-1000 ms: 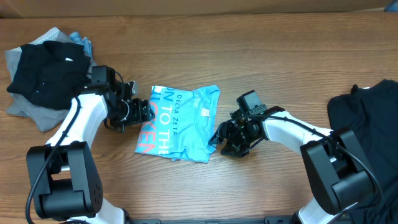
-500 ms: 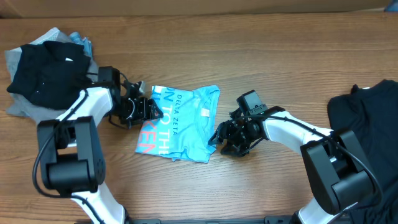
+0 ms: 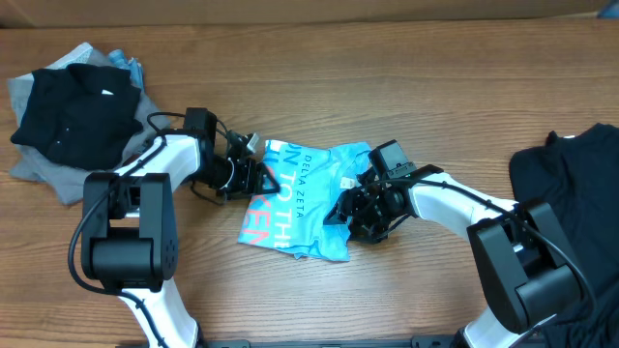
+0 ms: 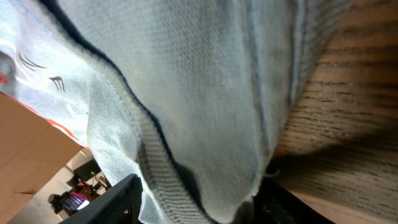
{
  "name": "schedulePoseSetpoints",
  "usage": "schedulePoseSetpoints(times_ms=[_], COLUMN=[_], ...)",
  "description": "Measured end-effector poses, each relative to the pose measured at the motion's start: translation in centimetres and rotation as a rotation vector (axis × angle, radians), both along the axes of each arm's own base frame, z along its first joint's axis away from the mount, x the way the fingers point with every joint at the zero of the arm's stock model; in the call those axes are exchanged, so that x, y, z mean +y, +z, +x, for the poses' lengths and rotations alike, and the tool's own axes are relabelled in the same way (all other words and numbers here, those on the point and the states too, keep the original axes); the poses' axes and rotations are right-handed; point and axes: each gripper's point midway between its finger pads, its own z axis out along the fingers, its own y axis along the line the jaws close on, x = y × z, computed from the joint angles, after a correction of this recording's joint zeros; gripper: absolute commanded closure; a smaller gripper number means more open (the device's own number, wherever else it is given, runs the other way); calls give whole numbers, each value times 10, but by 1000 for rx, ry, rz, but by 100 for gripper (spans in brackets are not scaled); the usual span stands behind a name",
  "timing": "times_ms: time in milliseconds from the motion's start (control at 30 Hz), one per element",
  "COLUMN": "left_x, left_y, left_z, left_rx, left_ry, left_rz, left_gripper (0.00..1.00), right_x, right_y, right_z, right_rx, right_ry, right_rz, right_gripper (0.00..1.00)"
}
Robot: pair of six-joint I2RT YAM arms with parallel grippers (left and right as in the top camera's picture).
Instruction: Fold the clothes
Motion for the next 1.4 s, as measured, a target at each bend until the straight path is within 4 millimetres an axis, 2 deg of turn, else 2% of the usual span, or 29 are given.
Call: schedulePoseSetpoints(times_ms=[67,133,167,233,500,633,733,800,867,933,1033,1067,1267,1333,1400], left_x=[-2,-3,-4,-4,-7,-17,-27,-33,-39,-43,-46,-47,-46,-43,-37], left_y=[3,4,5,5,6,5,5,3,2,-1,-9,-10,-8,-7,-5], left_z=[-1,-1,-1,-2,-7,-11,-12,-14,-15,-18,-22,-23,-23,-26,-31], left_rx=[2,5,5,6,26,25,11,8,9,20,47,56,71,92,127], left_ry=[-1,-1,-2,-1,-10,-42,-72,-85,-95,-97,-91,-86,-72,-67,-62], left_rz=[-16,-27,-30,-31,-34,-32,-24,-10,5,27,64,65,51,51,58], left_gripper=[25,24,24,22,21,20,25,31,42,60,93,96,96,96,96], right_x=[0,0,-1,-2,-8,-9,-9,-10,-10,-10,-10,-10,-8,-7,-8], right_y=[0,0,-1,-2,-7,-8,-8,-8,-9,-9,-9,-9,-8,-6,-2], right_z=[0,0,0,-1,-2,-2,-2,-2,-2,-2,-1,-1,-1,-3,-5], right_rx=[-4,0,13,40,106,117,120,122,124,124,121,122,105,97,87], right_ry=[3,-3,-15,-44,-123,-141,-148,-150,-152,-154,-155,-155,-131,-111,-96], right_rz=[0,-3,-9,-23,-79,-89,-92,-94,-95,-96,-95,-96,-79,-67,-60], right_gripper=[51,75,81,84,81,80,79,79,79,79,79,79,80,75,62])
